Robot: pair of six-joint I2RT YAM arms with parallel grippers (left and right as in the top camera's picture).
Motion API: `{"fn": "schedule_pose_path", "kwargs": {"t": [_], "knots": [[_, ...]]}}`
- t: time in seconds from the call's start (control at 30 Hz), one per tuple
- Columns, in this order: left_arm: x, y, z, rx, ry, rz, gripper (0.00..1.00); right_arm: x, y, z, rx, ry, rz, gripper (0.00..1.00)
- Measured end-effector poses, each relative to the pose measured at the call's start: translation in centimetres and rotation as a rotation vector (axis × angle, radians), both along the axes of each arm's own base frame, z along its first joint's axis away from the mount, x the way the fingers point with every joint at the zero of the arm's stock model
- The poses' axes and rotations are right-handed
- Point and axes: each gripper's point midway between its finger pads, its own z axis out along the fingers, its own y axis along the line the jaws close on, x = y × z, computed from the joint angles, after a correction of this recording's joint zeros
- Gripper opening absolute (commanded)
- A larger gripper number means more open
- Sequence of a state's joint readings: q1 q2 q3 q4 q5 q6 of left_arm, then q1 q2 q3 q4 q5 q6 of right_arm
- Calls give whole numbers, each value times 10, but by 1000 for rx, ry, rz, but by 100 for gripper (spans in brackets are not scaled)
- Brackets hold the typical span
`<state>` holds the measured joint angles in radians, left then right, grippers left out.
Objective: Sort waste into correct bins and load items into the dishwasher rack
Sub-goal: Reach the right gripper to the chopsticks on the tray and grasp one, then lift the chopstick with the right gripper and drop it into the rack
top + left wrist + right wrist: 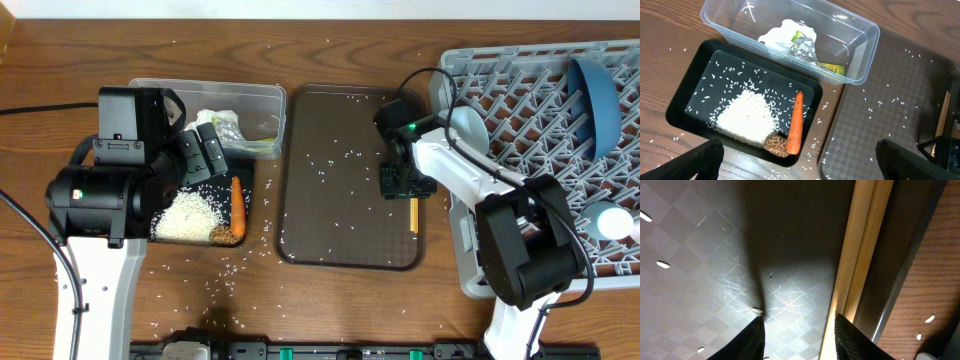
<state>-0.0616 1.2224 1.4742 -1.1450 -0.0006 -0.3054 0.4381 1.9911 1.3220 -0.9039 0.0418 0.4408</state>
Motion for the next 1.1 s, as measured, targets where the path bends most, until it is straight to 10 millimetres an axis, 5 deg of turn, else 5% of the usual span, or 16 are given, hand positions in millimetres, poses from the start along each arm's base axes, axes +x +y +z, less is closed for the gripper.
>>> {"fn": "schedule_pose_path", "kwargs": {"t": [0.2, 0.5, 0.57, 0.67, 0.8, 1.1], "knots": [[0, 0, 0, 0, 0, 0, 98, -1, -1, -2, -10, -29, -7, 46], [0, 0, 0, 1, 0, 1, 98, 3, 29, -4, 153, -44, 126, 53], [0, 1, 0, 2, 0, 2, 98, 3, 29, -4, 153, -46, 118, 35], [0, 1, 0, 3, 0, 2, 98, 3, 28, -4, 146, -45, 77, 29], [0, 1, 0, 2, 0, 2, 98, 3, 26, -5, 136, -44, 43, 2], [0, 1, 0, 3, 0, 2, 98, -6, 29, 13, 172, -34, 75, 1]]}}
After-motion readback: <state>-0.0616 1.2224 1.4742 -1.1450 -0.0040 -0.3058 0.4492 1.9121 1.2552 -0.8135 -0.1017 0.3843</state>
